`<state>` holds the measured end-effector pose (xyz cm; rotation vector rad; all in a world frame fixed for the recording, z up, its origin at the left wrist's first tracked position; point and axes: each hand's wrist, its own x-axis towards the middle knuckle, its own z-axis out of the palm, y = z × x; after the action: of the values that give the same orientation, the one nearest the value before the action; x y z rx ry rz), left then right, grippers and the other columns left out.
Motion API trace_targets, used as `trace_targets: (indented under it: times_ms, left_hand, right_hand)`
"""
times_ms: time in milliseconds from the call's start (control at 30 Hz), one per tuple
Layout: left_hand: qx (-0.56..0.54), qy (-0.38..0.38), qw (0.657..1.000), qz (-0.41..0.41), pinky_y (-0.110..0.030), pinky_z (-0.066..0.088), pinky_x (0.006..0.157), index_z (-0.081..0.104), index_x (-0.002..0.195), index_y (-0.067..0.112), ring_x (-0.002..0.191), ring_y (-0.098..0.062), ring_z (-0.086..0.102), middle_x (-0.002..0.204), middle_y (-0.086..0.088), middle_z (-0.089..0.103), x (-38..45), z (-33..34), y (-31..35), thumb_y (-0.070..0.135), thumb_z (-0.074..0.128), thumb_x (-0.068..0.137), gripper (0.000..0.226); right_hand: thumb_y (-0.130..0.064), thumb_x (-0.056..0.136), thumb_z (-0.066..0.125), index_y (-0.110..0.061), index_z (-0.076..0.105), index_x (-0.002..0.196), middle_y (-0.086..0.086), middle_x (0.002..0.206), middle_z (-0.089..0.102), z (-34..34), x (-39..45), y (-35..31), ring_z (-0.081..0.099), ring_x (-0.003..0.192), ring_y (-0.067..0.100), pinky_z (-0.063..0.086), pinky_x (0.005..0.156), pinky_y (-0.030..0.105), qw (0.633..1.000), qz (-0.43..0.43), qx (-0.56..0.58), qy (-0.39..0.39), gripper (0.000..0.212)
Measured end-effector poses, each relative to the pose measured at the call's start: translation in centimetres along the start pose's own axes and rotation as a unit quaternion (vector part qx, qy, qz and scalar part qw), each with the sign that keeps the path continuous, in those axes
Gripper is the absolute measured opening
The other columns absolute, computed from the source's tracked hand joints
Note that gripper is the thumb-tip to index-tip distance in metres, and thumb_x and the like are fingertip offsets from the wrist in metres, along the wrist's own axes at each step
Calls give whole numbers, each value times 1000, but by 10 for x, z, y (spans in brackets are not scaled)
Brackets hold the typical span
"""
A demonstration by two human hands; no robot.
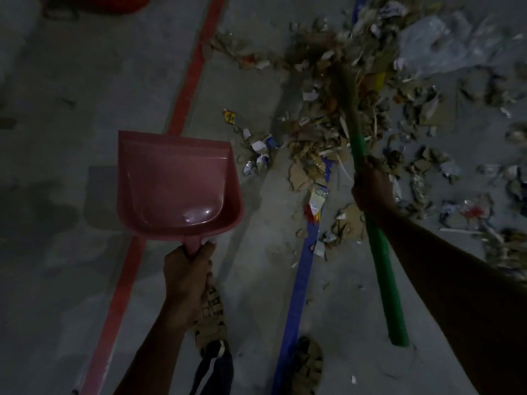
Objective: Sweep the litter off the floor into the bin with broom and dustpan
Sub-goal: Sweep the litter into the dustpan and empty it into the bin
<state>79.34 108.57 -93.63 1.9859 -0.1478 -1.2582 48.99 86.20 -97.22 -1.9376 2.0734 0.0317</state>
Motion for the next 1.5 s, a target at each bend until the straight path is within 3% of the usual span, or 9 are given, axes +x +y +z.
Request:
trace_targets:
  times_ms: [400, 500, 600, 700, 1000, 1200, 1267, 1367, 1500]
  left_hand:
    - [12, 34, 999, -6, -18, 28, 39, 46, 64, 12, 41, -17, 39, 53, -8, 45, -29, -1, -23, 19, 72, 92, 39]
    - [41, 42, 998, 3, -20, 31, 38, 49, 65, 10, 43, -19, 44, 54, -8, 50, -30, -4, -30, 19, 73, 93, 38]
    - [25, 37, 999, -11, -15, 27, 34, 50, 76, 9, 37, -13, 39, 61, -11, 45, -32, -4, -32, 16, 70, 94, 28]
    - [42, 33, 998, -11, -15, 27, 33, 50, 76, 9, 35, -10, 38, 58, -9, 45, -25, -7, -34, 17, 70, 95, 29]
    - [63, 23, 997, -26, -16, 28, 38, 52, 76, 7, 32, -14, 36, 52, -10, 44, -2, 1, -21, 23, 69, 94, 30]
    - [63, 10, 998, -6, -17, 28, 40, 51, 75, 9, 36, -15, 37, 55, -11, 43, -2, 16, -4, 25, 68, 94, 31]
    - [58, 8, 998, 7, -17, 27, 40, 51, 74, 10, 36, -15, 36, 57, -11, 42, -8, 23, 0, 23, 68, 94, 30]
    - [42, 6, 999, 8, -17, 27, 39, 46, 68, 11, 33, -15, 35, 54, -9, 41, -17, 35, 2, 19, 70, 94, 36]
    - [33, -1, 999, -9, -17, 27, 37, 44, 66, 12, 33, -14, 35, 52, -8, 41, -28, 46, -1, 20, 72, 93, 40]
  right_hand:
    - [-8, 98, 49, -14, 27, 155, 12, 155, 31, 73, -149, -22, 65, 76, 19, 60, 61, 32, 964, -178, 99, -170, 61]
    - [-6, 95, 51, -16, 21, 156, 7, 157, 22, 104, -177, -29, 65, 87, 24, 60, 71, 38, 947, -206, 66, -238, 69]
    - [-9, 97, 50, -17, 19, 155, 8, 145, 37, 121, -181, -24, 64, 86, 19, 59, 72, 32, 946, -185, 44, -263, 67]
    - [-15, 102, 42, -18, 22, 153, 8, 118, 55, 119, -156, -8, 60, 71, 15, 55, 58, 27, 962, -100, 65, -244, 55]
    - [-17, 104, 41, -12, 44, 130, 6, 89, 55, 52, -30, 56, 54, 60, 16, 41, 43, 27, 991, 74, 52, -95, 26]
    - [-15, 99, 41, -19, 47, 132, 19, 110, 61, -19, 16, 76, 65, 80, 38, 59, 63, 47, 978, 175, 113, -7, 34]
    - [-17, 101, 38, -17, 43, 137, 19, 111, 60, -33, 14, 79, 64, 81, 39, 58, 67, 51, 984, 145, 106, 16, 36]
    - [-14, 102, 42, -15, 38, 142, 16, 119, 55, -43, -3, 75, 61, 65, 29, 51, 44, 37, 990, 85, 104, 40, 40]
    - [-6, 99, 47, -10, 36, 148, 16, 149, 34, -17, -39, 65, 65, 86, 28, 60, 60, 41, 995, 2, 96, 27, 51]
